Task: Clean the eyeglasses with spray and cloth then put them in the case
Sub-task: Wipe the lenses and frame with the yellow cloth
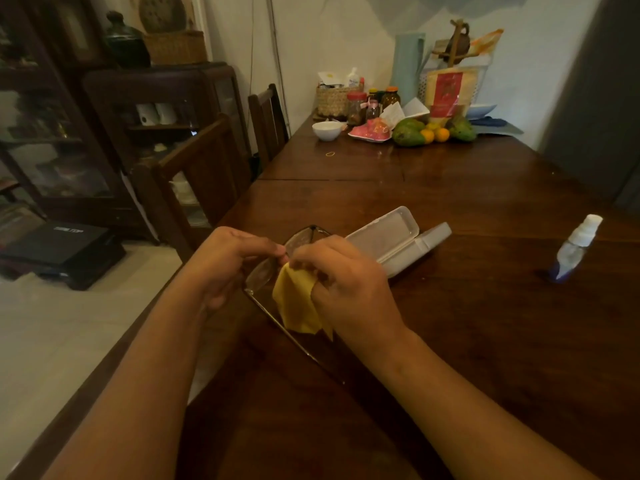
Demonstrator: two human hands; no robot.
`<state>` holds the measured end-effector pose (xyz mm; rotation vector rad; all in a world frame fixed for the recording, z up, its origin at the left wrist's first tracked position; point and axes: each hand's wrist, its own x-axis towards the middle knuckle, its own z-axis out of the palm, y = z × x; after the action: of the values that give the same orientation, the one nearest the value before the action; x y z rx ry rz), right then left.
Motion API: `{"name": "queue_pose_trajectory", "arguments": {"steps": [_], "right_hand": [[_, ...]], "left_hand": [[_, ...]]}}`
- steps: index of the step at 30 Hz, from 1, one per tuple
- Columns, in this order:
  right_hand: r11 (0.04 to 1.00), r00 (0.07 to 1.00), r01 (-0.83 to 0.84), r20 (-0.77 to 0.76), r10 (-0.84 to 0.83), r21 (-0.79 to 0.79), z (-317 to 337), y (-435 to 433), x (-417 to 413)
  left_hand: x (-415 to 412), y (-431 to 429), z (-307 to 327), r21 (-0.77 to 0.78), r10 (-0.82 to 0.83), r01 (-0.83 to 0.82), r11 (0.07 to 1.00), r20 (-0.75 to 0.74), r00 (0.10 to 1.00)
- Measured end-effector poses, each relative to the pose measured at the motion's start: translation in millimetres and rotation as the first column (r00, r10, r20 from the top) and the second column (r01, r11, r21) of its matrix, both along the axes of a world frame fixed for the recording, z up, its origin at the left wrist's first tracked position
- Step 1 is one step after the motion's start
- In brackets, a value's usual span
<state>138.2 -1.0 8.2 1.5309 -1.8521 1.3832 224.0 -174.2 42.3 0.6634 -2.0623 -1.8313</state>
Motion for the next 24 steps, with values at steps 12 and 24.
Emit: {"name": "queue_pose_trajectory", "arguments": {"steps": [12, 24], "right_hand": [[0.939, 0.852, -0.340, 0.437, 0.287, 0.047, -12.7, -6.8, 15.0], [0.904, 0.961, -0.106, -0.192, 0.200, 0.415, -16.2, -3.1, 7.8]], "left_hand": [[-6.5, 6.6, -1.8, 0.054, 0.085, -0.083, 0.995, -0.040, 0.996], [0.4, 7.7, 7.6, 0.245, 0.077, -0.036, 0.969, -0.158, 0.984]]}}
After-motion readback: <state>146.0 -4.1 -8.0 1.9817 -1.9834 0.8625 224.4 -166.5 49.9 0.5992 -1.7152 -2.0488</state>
